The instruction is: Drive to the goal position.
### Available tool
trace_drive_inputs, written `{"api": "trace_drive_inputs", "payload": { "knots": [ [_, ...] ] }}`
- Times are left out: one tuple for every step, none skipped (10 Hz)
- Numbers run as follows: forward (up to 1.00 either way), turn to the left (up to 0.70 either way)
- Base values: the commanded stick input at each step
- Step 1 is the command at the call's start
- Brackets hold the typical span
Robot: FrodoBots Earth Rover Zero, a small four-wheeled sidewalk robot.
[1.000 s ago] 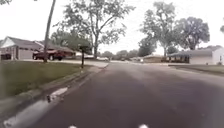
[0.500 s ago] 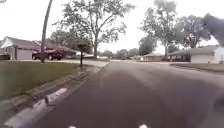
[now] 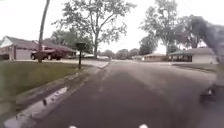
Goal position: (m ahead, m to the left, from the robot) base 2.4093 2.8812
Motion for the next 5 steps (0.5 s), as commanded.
{"api": "trace_drive_inputs", "payload": {
  "knots": [
    [0.7,0.0],
    [0.7,0.0],
    [0.7,0.0],
    [0.7,0.0],
    [0.7,0.0]
  ]
}}
